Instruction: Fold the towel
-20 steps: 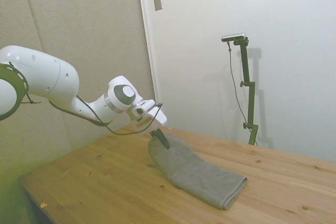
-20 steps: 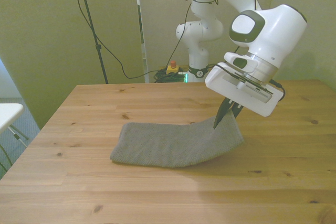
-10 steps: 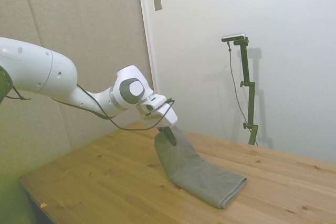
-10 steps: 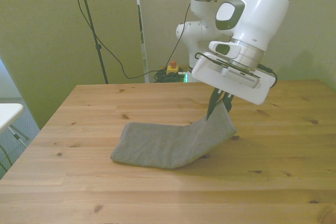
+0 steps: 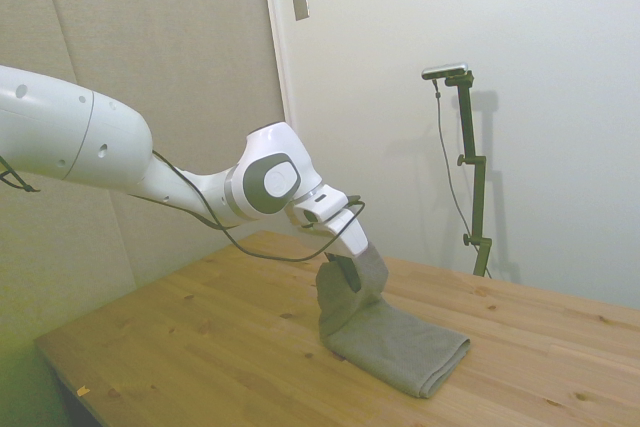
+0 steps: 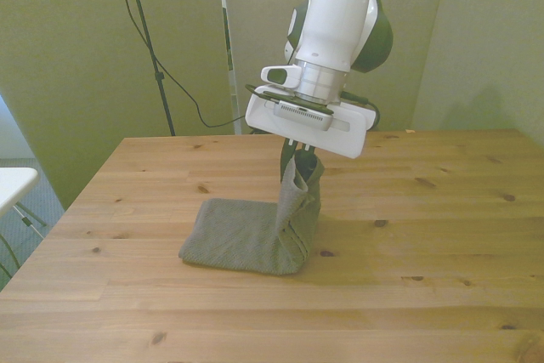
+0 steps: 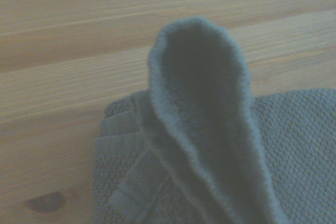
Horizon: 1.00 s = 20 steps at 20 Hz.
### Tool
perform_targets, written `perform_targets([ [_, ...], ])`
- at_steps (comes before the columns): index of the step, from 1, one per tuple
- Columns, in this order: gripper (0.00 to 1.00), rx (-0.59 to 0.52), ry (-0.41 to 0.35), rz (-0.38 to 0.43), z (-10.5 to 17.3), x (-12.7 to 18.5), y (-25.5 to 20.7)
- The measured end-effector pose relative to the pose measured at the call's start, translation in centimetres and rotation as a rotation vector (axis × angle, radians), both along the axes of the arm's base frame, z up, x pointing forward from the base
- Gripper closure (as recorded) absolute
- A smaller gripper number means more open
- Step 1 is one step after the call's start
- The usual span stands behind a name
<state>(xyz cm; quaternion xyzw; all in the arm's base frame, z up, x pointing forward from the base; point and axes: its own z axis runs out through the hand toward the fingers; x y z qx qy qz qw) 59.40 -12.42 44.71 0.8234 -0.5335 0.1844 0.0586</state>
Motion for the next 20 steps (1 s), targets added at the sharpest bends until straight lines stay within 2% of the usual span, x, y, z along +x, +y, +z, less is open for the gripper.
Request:
perform_targets([
  [4,1.0,0.032,-0.006,-0.023,0.1,-1.3,-2.4],
  [8,1.0,0.063,-0.011,-0.05,-1.2,-2.3,-5.5],
  [12,1.0,0.118,-0.048,-0.053,-1.8,-2.3,-7.8],
  [13,0.0,0.14,-0.051,-0.048,-2.0,-2.2,-8.2],
  [20,0.0,0.219,-0.048,-0.041,-5.2,-2.1,-11.1],
])
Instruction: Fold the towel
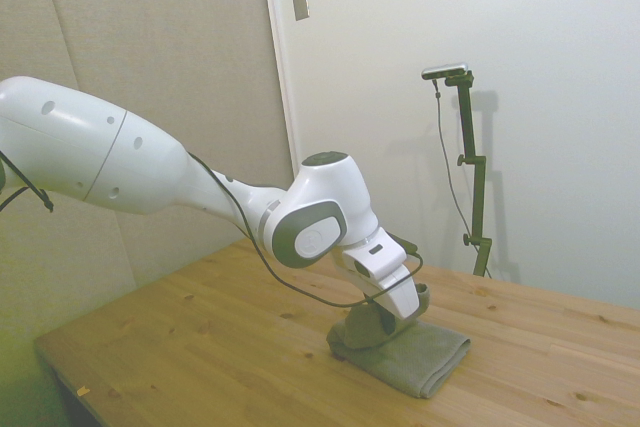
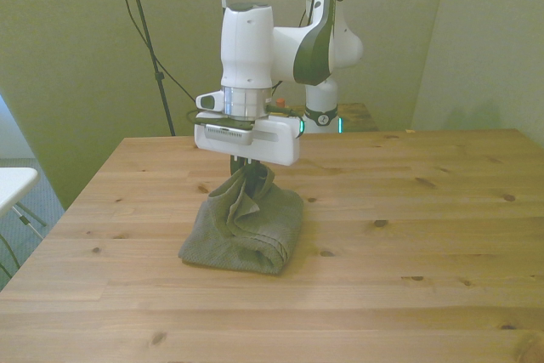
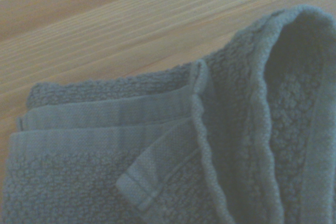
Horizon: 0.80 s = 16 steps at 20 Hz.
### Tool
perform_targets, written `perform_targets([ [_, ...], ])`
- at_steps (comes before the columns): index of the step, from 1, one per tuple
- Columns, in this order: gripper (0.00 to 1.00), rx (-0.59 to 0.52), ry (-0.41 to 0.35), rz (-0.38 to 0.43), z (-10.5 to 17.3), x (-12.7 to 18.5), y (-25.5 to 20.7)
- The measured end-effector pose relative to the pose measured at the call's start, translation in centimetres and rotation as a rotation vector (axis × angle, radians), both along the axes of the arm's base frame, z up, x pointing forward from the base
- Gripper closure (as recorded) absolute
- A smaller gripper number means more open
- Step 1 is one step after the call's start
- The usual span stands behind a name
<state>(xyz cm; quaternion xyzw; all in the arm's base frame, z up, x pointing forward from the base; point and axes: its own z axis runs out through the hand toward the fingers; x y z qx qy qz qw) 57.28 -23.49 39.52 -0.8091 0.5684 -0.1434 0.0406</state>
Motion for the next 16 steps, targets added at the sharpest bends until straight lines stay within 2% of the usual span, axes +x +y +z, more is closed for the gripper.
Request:
perform_targets([
  [10,0.0,-0.007,-0.012,0.006,0.1,0.8,-1.4],
  [16,0.0,-0.06,-0.008,0.02,1.6,0.6,-2.2],
])
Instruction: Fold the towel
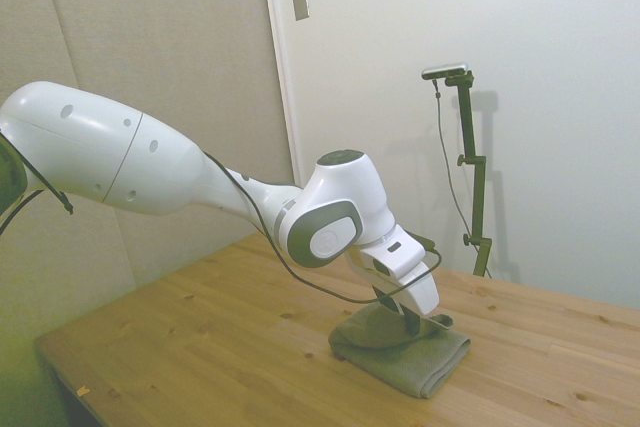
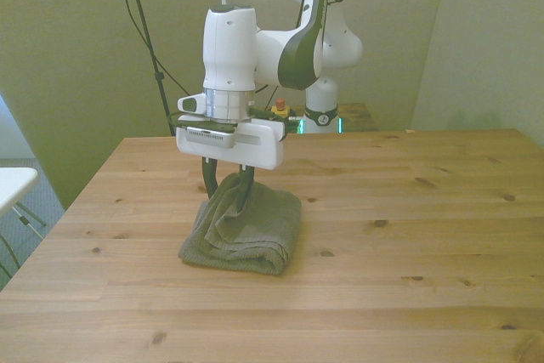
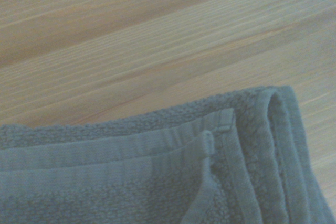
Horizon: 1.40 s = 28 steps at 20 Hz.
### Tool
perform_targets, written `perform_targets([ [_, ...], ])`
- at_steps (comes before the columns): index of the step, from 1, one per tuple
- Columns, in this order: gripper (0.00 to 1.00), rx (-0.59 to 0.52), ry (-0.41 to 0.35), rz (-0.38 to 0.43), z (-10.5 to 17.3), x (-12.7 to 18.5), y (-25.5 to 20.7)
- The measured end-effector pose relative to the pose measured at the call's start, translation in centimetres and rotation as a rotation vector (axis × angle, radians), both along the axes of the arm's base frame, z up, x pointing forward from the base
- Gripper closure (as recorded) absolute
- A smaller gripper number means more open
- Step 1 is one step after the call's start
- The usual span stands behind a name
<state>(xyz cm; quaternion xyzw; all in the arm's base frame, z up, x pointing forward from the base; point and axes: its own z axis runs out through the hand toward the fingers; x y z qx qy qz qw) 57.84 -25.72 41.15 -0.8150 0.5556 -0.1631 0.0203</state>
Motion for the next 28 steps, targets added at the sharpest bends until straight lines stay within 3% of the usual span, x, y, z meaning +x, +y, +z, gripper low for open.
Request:
perform_targets([
  [5,0.0,-0.076,0.058,-0.009,3.1,-0.7,0.7],
  [11,0.0,-0.2,0.087,-0.022,5.5,1.4,4.0],
  [18,0.0,-0.273,0.128,0.046,6.7,4.4,12.7],
  [22,0.0,-0.102,0.092,0.127,5.7,5.7,17.8],
  [28,0.0,0.152,0.099,0.253,3.8,5.8,21.9],
])
